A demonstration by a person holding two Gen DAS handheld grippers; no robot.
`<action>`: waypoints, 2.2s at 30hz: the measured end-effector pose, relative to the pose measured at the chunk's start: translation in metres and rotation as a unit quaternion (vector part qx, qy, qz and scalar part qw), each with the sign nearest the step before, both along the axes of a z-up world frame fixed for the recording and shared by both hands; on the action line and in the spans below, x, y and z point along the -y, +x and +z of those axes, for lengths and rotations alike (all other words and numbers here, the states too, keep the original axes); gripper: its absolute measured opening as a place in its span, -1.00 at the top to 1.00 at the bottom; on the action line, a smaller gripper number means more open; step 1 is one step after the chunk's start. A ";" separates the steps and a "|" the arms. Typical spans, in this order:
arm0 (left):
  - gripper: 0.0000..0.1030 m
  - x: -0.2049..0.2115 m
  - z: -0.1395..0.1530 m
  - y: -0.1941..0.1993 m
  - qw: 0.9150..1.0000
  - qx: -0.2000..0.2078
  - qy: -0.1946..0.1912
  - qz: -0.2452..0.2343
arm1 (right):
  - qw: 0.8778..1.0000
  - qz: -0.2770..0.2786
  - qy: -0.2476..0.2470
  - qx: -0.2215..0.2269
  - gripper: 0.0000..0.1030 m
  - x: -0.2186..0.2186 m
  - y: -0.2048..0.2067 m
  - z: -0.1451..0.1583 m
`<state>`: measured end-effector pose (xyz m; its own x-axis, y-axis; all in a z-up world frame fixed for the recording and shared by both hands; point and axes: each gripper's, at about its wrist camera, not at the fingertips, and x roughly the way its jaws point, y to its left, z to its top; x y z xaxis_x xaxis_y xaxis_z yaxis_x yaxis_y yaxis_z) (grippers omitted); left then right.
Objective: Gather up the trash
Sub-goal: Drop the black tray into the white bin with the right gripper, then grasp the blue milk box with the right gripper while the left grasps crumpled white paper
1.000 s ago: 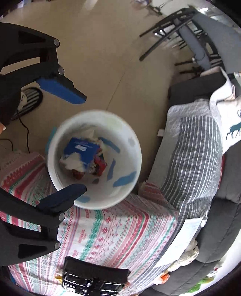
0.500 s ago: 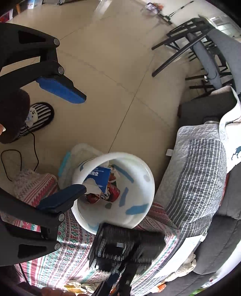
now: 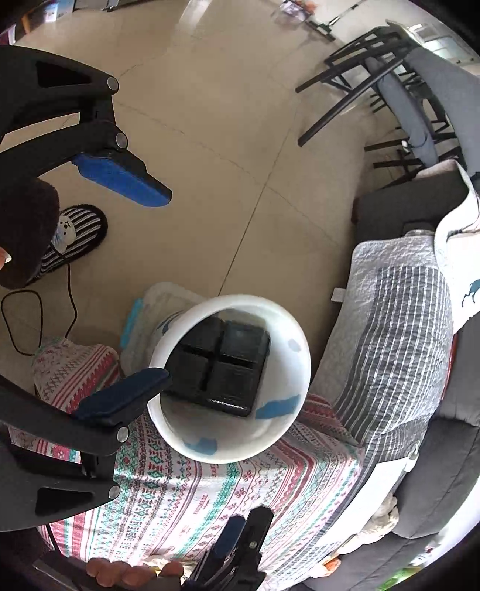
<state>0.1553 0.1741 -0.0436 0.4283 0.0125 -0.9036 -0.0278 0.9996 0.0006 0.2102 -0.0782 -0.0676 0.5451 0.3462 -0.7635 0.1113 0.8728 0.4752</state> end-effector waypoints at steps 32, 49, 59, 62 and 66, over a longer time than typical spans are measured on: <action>-1.00 0.179 0.014 0.011 0.992 0.007 -0.018 -0.121 | 0.949 -0.308 -0.042 -0.059 -0.99 0.279 -0.128 0.033; -1.00 0.250 0.008 0.005 0.986 0.022 -0.033 -0.165 | 0.952 -0.298 -0.019 -0.063 -0.82 0.299 -0.133 0.021; -1.00 0.345 0.002 0.001 0.968 0.015 -0.070 -0.239 | 0.947 -0.308 -0.067 -0.064 -0.82 0.325 -0.202 0.049; -0.96 0.378 -0.003 -0.004 0.962 0.021 -0.081 -0.260 | 0.946 -0.304 -0.082 -0.074 -0.82 0.334 -0.219 0.049; -0.65 0.410 -0.011 -0.005 0.954 0.020 -0.114 -0.277 | 0.944 -0.307 -0.088 -0.078 -0.82 0.343 -0.234 0.052</action>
